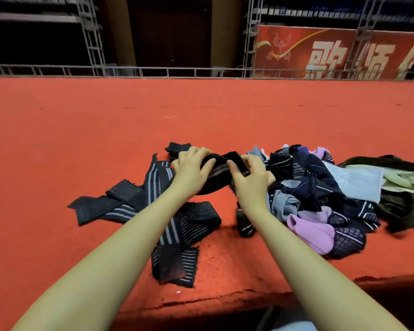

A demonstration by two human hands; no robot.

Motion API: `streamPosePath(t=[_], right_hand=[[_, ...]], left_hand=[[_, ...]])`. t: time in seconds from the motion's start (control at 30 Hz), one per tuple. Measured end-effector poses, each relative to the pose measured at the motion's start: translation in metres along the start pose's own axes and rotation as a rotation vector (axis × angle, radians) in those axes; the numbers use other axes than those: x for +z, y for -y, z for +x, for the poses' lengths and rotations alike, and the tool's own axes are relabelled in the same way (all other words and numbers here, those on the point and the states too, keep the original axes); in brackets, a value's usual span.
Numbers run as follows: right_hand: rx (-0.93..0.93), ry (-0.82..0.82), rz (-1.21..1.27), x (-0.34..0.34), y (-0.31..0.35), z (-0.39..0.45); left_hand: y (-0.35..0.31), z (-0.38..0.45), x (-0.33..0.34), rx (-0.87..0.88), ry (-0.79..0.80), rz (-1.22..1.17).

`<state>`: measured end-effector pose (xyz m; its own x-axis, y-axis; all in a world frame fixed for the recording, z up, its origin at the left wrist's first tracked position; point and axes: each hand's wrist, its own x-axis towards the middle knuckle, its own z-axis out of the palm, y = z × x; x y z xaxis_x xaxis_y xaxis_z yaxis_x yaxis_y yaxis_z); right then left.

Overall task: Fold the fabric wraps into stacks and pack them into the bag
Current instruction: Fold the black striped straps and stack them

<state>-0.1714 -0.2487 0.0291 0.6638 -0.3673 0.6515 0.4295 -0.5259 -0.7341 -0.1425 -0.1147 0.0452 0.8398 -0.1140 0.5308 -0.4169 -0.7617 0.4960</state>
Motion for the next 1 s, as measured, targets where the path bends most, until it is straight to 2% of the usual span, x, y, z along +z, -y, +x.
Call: streamPosePath(t=[0.17,0.33,0.47,0.57,0.73,0.8,0.83,0.93,1.0], right_hand=[[-0.006,-0.106,-0.069,-0.011,-0.019,0.056],[-0.058,-0.177,-0.222,-0.016,-0.051,0.100],[-0.108,-0.141,-0.288,-0.007,-0.071,0.110],[-0.170,-0.136,-0.319,0.003,-0.078,0.112],[-0.199,-0.160,-0.265,0.021,-0.078,0.112],[-0.247,-0.136,-0.242,0.029,-0.076,0.108],[-0.283,-0.120,-0.245,0.034,-0.075,0.105],[-0.416,-0.065,-0.306,0.045,-0.071,0.093],[-0.507,-0.015,-0.358,0.052,-0.068,0.084]], left_hand=[[-0.010,0.036,0.022,0.059,0.150,0.093],[0.012,0.036,0.056,0.088,0.251,0.229],[0.033,0.023,0.081,-0.008,0.514,0.296],[0.038,0.018,0.090,-0.030,0.664,0.282],[0.039,0.014,0.097,-0.061,0.845,0.126],[0.041,0.009,0.099,-0.098,0.789,0.062],[0.042,0.010,0.096,-0.126,0.694,0.043],[0.043,0.024,0.072,-0.166,0.271,0.025],[0.039,0.039,0.049,-0.170,0.054,-0.042]])
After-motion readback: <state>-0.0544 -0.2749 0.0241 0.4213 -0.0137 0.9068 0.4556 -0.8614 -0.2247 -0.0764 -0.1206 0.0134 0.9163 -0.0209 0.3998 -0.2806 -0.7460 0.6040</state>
